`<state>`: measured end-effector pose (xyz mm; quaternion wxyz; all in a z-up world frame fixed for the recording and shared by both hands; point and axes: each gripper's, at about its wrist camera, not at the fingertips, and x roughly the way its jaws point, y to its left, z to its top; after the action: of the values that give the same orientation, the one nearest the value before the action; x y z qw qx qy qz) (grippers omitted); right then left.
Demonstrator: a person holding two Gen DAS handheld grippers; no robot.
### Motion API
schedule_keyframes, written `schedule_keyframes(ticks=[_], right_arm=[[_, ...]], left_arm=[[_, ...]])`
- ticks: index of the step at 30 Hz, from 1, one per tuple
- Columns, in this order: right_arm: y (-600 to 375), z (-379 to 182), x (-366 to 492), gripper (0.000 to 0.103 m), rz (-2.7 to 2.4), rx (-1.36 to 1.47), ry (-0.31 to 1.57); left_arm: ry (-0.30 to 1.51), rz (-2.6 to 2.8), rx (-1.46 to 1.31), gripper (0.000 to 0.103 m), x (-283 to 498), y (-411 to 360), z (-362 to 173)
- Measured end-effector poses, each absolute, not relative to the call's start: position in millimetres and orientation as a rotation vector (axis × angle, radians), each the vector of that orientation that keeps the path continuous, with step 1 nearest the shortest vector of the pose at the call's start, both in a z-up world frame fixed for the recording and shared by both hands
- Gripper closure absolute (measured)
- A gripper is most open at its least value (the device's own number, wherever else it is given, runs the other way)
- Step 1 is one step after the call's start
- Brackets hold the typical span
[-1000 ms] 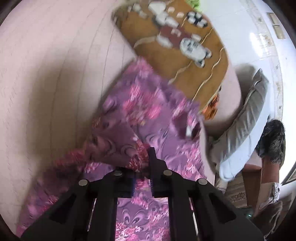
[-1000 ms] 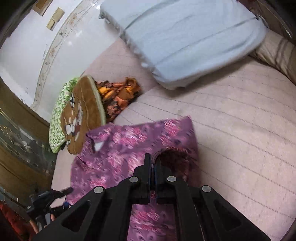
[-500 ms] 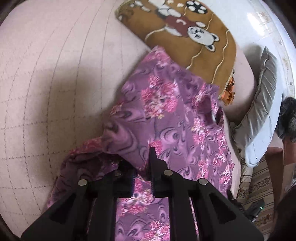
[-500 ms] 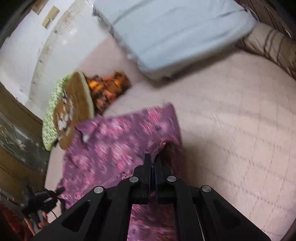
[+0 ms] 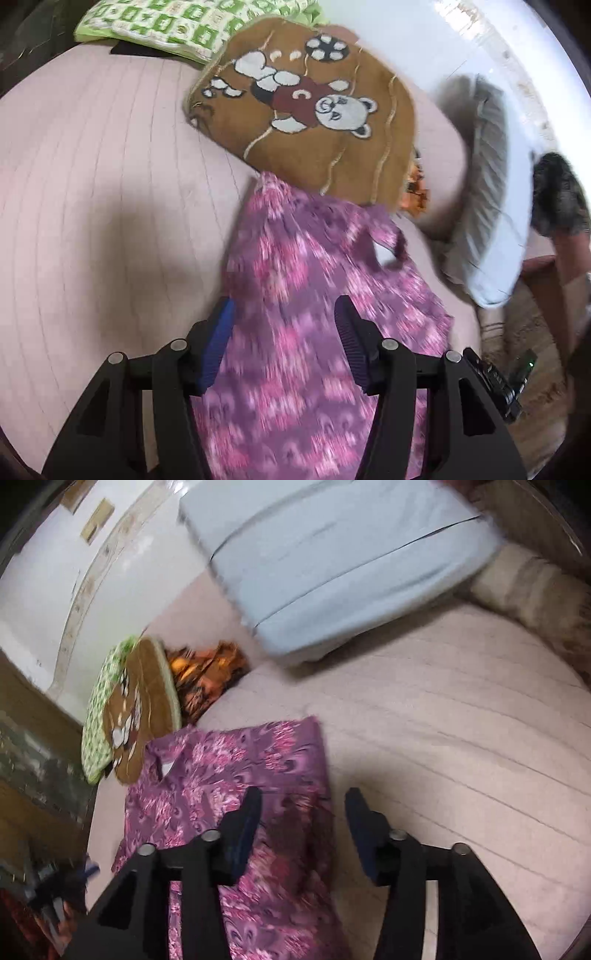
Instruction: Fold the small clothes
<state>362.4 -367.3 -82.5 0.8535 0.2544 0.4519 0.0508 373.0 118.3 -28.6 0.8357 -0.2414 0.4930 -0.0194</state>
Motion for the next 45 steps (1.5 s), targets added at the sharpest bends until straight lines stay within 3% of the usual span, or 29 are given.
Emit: schedule_keyframes(ticks=[4,5,6,7,11,17,19,25,29,32,34,40,45], right_arm=[[-345.5,-99.6,382.2,0.051,0.105,0.491,1.013],[-338.0,-100.1,383.7,0.063,0.132,0.465,1.012],[-329.7,-98.3,383.3,0.087,0.135,0.396,1.014],[-321.6,-95.5,384.0,0.093,0.138,0.333,1.011],[-316.6,-55.2,373.0,0.093,0.123,0.191,0.828],[-335.4,-114.7,390.9,0.091,0.054,0.2,1.035],[-340.9,-108.4,381.5,0.083,0.044,0.227,0.989],[-357.0,-79.3,337.0,0.083,0.157,0.465,0.837],[-334.8,-94.9,332.4,0.083,0.212,0.483,0.883],[-334.4,-131.2,335.2,0.089,0.171,0.477,0.987],[-332.5,-129.5,333.5,0.089,0.182,0.499,0.973],[-338.6,-91.4,312.8,0.079,0.199,0.486,0.967],[-351.8,-73.5,245.8,0.063,0.204,0.44,0.977]], left_arm=[[1.152,0.037,-0.484,0.048,414.5,123.8,-61.4],[1.172,0.046,-0.483,0.049,419.5,123.7,-68.6],[1.19,0.054,-0.477,0.053,422.4,122.3,-74.1],[1.199,0.06,-0.465,0.056,424.2,120.5,-78.1],[1.167,0.134,-0.35,0.057,424.4,119.5,-87.9],[1.182,0.131,-0.314,0.057,416.4,130.2,-91.5],[1.179,0.095,-0.325,0.057,406.1,133.2,-81.3],[1.119,0.005,-0.173,0.056,369.1,97.3,-52.7],[1.189,0.021,-0.032,0.055,368.1,73.7,-83.0],[1.187,0.038,-0.079,0.043,362.0,84.2,-103.0],[1.2,0.045,-0.137,0.041,359.6,96.0,-100.5],[1.236,0.057,-0.267,0.042,330.8,134.8,-77.1],[1.243,0.062,-0.302,0.042,277.7,159.0,-59.2]])
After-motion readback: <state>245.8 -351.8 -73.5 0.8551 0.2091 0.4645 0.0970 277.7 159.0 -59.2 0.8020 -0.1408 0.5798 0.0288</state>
